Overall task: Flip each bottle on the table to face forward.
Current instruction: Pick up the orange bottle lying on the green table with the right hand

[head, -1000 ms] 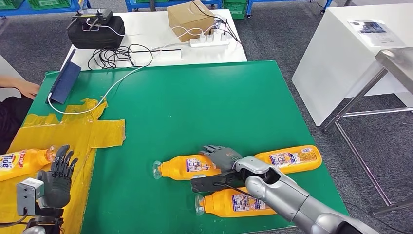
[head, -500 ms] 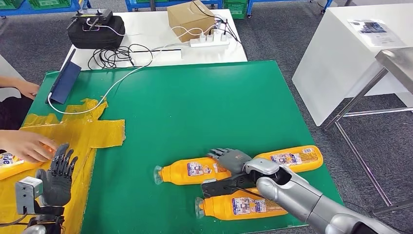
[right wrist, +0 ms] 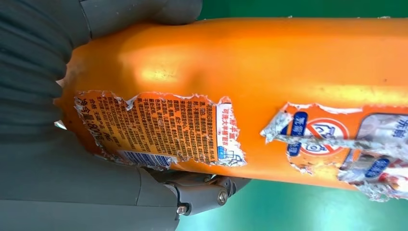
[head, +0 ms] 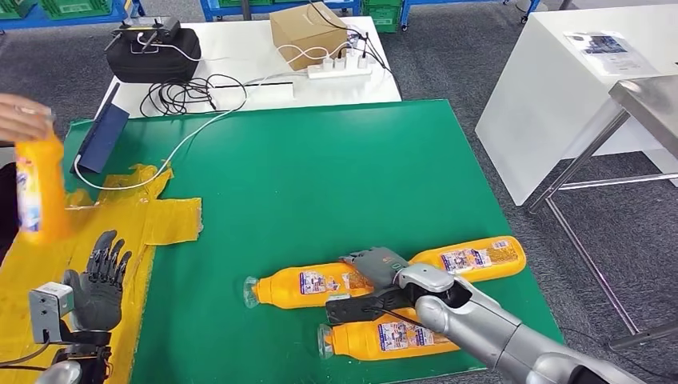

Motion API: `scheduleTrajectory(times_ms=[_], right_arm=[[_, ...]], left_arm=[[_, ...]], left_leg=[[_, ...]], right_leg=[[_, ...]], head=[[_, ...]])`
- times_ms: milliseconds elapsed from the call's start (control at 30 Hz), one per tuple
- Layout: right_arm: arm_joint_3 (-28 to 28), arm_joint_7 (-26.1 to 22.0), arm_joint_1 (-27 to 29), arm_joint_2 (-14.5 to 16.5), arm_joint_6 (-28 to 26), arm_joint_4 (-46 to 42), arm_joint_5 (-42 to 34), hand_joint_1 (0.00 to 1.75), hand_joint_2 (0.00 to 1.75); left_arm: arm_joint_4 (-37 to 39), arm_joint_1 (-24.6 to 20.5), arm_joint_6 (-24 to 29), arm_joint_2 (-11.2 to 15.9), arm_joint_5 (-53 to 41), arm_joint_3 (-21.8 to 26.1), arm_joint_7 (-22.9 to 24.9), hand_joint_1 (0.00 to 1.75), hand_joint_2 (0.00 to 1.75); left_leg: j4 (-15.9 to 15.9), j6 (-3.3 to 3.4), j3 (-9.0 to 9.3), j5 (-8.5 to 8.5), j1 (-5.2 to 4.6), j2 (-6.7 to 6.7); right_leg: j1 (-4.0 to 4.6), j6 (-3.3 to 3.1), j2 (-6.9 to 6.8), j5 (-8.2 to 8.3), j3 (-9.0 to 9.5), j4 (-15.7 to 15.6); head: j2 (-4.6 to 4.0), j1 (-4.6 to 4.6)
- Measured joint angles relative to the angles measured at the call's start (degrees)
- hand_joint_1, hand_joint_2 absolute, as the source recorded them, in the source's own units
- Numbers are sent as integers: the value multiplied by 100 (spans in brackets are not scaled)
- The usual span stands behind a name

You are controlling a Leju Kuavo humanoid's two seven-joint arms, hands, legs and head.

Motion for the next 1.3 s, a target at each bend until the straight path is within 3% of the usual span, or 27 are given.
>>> scheduleTrajectory(times_ms=[100,233,333,467,667,967,1100,1300], right_arm=[[-192,2,177,124,-316,36,-296,175,175],[-1115,-281,767,509,-1206,-22,-1217,175,175],[-2069,-753,1343,894,-1581,-501,-1683,175,175],[-3105,-904,1764,1227,-1517,-1443,-1914,175,175],[-3747,-1238,2206,1448,-1386,-2202,-1714,175,175],[-3669,-1200,2867,1571,-1205,-2906,-1134,175,175],[-3174,-1141,3239,1577,-1280,-2908,-934,175,175],[-2261,-911,3303,1556,-1454,-2816,-862,175,175]], left_arm=[[-58,26,-35,-32,234,13,200,0,0],[-473,248,-205,-169,1003,80,726,0,175],[-1050,542,-335,-323,1423,105,1017,0,175],[-1830,861,-449,-497,1585,99,1250,0,175],[-2427,1104,-590,-617,1525,0,1118,0,175],[-3022,1446,-597,-773,937,-576,941,0,175],[-3102,1552,-402,-781,538,-1165,766,0,175],[-3144,1559,-331,-723,779,-2090,871,0,175]], left_leg=[[-1,-3,4,-2,6,6],[-1,-6,-4,-4,8,4],[0,-5,-29,0,8,-7],[0,-4,-44,1,7,-18],[0,-3,-55,-2,-1,-18],[0,-4,-61,-3,0,-18],[-1,-4,-70,-3,0,-19],[-1,-4,-71,-3,0,-18]], right_leg=[[7,-9,4,5,3,0],[8,-10,4,6,1,0],[8,-10,1,6,-18,2],[7,-9,-3,4,-30,2],[-1,-9,-3,4,-42,1],[0,-9,-4,3,-52,-1],[0,-9,-4,3,-57,0],[-1,-9,-4,3,-58,0]], head=[[0,1],[0,0],[0,-1],[0,0],[0,0],[0,0],[0,0],[0,0]])
